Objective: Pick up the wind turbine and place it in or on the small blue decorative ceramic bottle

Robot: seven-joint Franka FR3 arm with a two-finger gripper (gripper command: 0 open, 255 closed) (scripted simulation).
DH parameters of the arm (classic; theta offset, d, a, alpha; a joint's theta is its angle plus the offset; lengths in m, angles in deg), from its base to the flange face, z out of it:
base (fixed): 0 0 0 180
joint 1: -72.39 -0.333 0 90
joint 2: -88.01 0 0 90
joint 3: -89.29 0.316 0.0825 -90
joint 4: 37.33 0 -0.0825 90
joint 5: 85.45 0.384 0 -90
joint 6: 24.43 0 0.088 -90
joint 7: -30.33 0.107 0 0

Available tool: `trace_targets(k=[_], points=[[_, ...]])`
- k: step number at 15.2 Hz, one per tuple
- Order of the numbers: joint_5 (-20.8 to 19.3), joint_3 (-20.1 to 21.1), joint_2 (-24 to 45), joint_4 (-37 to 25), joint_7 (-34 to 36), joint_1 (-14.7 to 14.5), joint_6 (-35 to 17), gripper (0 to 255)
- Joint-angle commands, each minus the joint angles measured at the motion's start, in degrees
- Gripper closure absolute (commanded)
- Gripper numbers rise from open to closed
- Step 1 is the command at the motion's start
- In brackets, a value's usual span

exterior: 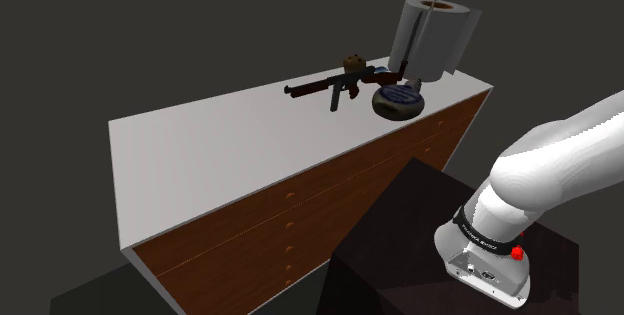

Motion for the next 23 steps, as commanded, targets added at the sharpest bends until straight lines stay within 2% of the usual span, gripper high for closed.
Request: trace_targets(k=[1, 8, 16, 17, 22, 23], points=[[-0.1, 0.1, -0.3, 1.7, 0.0, 0.1, -1.5, 255], [-0.5, 0.0, -1.6, 8.0, -0.4, 0.5, -6.5, 255], [-0.5, 0.0, -1.6, 8.0, -0.4, 0.5, -6.4, 255], [-0.5, 0.0, -1.6, 8.0, -0.4, 0.5, -6.4, 0], [-0.5, 0.0, -1.6, 8.0, -0.4, 0.5, -6.4, 0], [-0.5, 0.0, -1.7, 6.1, -0.4, 0.5, -4.5, 0]])
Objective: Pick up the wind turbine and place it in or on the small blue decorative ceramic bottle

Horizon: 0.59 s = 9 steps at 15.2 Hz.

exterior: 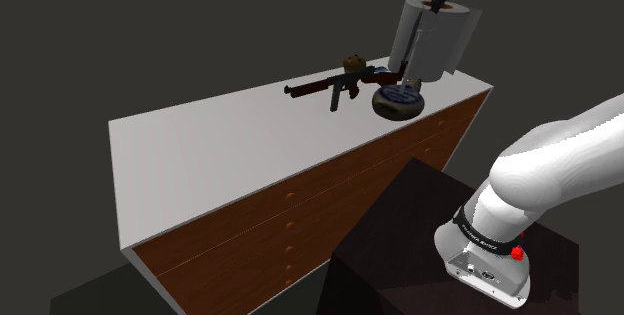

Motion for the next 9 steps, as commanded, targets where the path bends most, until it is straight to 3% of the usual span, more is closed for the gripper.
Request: trace_targets(k=[1, 3, 9], points=[[0.0, 0.1, 0.0, -2.8, 0.2, 0.0, 2.9, 0], [0.0, 0.0, 0.2, -6.5, 0.1, 0.0, 6.3, 0], [0.0, 0.0, 0.2, -6.5, 0.1, 0.0, 6.3, 0]])
